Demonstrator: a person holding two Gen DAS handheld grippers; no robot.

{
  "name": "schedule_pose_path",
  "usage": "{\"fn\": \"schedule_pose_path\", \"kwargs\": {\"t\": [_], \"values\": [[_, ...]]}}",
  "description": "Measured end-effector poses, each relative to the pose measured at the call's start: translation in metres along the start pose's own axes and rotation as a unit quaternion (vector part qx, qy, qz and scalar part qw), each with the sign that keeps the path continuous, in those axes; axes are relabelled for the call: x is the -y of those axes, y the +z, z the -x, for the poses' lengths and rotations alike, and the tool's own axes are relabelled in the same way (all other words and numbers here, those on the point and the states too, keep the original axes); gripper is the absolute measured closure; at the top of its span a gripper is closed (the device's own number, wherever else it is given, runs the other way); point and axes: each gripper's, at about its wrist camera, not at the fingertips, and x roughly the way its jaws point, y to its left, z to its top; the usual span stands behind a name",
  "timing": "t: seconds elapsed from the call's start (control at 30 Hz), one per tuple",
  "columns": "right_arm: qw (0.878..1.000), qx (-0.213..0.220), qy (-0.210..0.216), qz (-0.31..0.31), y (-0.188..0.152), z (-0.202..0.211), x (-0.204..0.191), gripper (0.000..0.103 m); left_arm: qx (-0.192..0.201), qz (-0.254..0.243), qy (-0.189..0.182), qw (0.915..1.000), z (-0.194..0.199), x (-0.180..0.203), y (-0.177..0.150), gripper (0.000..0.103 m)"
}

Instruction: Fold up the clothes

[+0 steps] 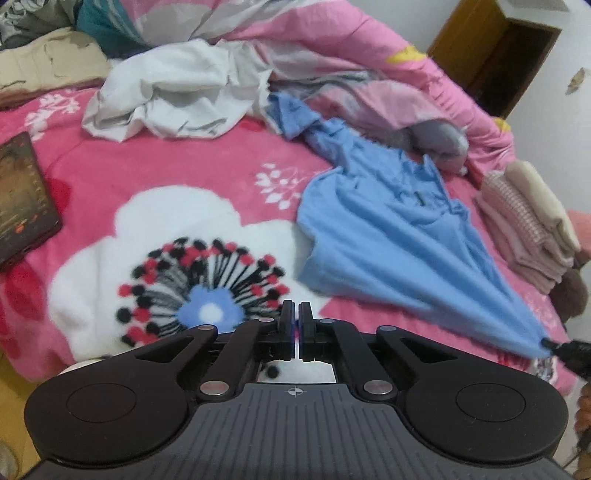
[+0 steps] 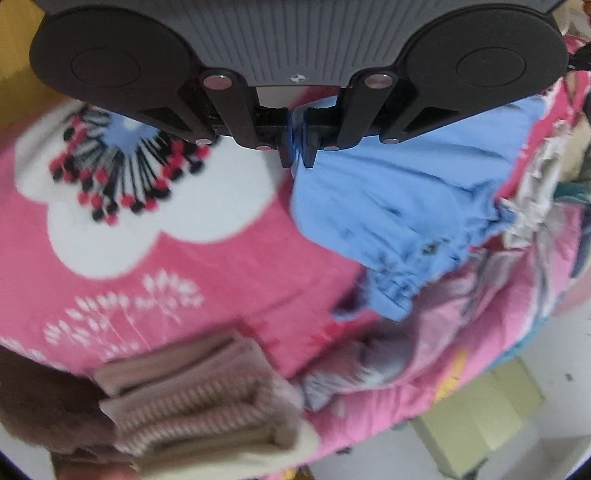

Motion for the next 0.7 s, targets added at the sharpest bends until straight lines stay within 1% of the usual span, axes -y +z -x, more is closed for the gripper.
{"fn": "schedule_pose_path", "kwargs": {"t": [0.07,0.13,0.17,0.2,0.27,0.3,0.37,0.43,0.53,0.6,0.63,0.7], "values": [[1.000,0.000,-0.001,-0.004,-0.003,-0.003,0.002,0.096,0.014,-0.007,-0.007,0.9999,0.000,0.004,0.002,0.099],[1.000,0.002,0.002,-0.006,-0.003,-0.003,0.004,0.096,0.020,-0.012,-0.012,0.9997,-0.005,0.008,0.005,0.095],[1.000,0.003,0.003,-0.006,-0.002,-0.004,0.004,0.096,0.018,-0.013,-0.015,0.9996,-0.010,0.010,0.007,0.087],[1.000,0.002,0.004,-0.007,-0.002,-0.005,0.004,0.096,0.016,-0.013,-0.018,0.9996,-0.015,0.011,0.009,0.071],[1.000,0.000,0.006,-0.009,-0.002,-0.007,0.004,0.096,0.013,-0.011,-0.018,0.9997,-0.029,0.014,0.012,0.056],[1.000,-0.001,0.007,-0.010,-0.002,-0.009,0.004,0.096,0.009,-0.011,-0.014,0.9998,-0.036,0.016,0.014,0.054],[1.000,-0.005,0.006,-0.011,-0.001,-0.012,0.004,0.096,-0.004,-0.005,-0.004,1.0000,-0.050,0.019,0.018,0.054],[1.000,-0.010,0.005,-0.012,-0.001,-0.014,0.005,0.095,-0.015,0.003,-0.009,0.9998,-0.060,0.020,0.020,0.054],[1.000,-0.015,0.004,-0.013,-0.002,-0.018,0.005,0.096,-0.017,-0.001,-0.001,0.9999,-0.068,0.024,0.019,0.055],[1.000,-0.016,0.003,-0.012,-0.002,-0.019,0.004,0.095,-0.014,-0.010,0.009,0.9998,-0.069,0.027,0.018,0.067],[1.000,-0.016,0.002,-0.011,-0.002,-0.020,0.004,0.096,-0.014,-0.013,0.013,0.9997,-0.069,0.029,0.018,0.071],[1.000,-0.016,0.001,-0.010,-0.001,-0.021,0.003,0.095,-0.013,-0.003,0.009,0.9999,-0.065,0.028,0.019,0.092]]}}
